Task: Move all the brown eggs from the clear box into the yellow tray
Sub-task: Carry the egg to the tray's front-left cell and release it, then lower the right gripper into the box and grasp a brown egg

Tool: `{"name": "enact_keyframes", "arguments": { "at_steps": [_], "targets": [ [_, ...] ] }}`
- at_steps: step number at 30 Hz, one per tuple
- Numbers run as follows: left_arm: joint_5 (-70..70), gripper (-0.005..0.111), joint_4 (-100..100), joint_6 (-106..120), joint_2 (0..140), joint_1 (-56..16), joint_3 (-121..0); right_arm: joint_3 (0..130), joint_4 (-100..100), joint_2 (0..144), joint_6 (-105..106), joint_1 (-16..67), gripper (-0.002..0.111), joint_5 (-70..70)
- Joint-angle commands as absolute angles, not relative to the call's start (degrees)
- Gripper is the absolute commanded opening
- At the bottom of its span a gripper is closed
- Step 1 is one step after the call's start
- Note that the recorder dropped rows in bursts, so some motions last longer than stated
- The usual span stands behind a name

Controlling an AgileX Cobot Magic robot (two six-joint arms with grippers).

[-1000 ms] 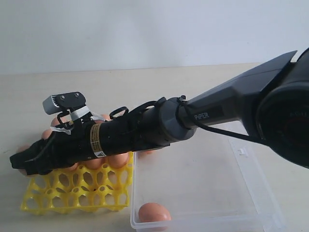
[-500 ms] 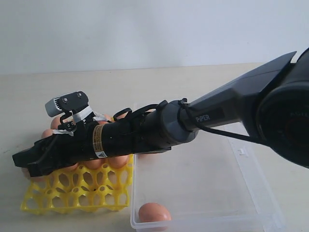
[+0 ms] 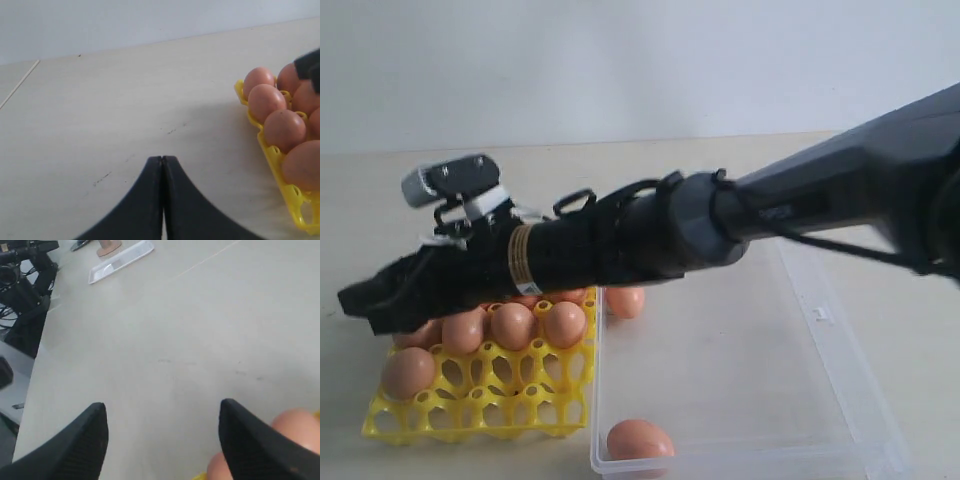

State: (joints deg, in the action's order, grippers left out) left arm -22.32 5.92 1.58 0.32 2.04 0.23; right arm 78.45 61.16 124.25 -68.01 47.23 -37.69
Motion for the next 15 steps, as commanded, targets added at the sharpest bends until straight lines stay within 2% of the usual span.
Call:
{"name": "enact_keyframes", "arguments": {
  "at_steps": [1, 6, 11, 15],
  "targets": [
    [-21.8, 0.0, 5.8, 1.2, 0.0, 1.6, 0.0, 76.1, 66.2, 112.9, -74.0, 46.3, 0.062, -25.9],
    [-21.8, 0.0, 5.8, 1.2, 0.0, 1.6, 0.0, 67.5, 58.2, 102.2, -65.3, 46.3, 0.062, 0.0],
    [-21.8, 0.0, 5.8, 1.2, 0.0, 1.6, 0.0, 61.2, 24.8, 96.3, -26.1, 46.6, 0.058, 26.0],
    [-21.8, 0.0, 5.8, 1.2, 0.0, 1.6, 0.0, 59.8, 6.9, 95.9, -7.0, 46.6, 0.057, 36.1]
  ]
}}
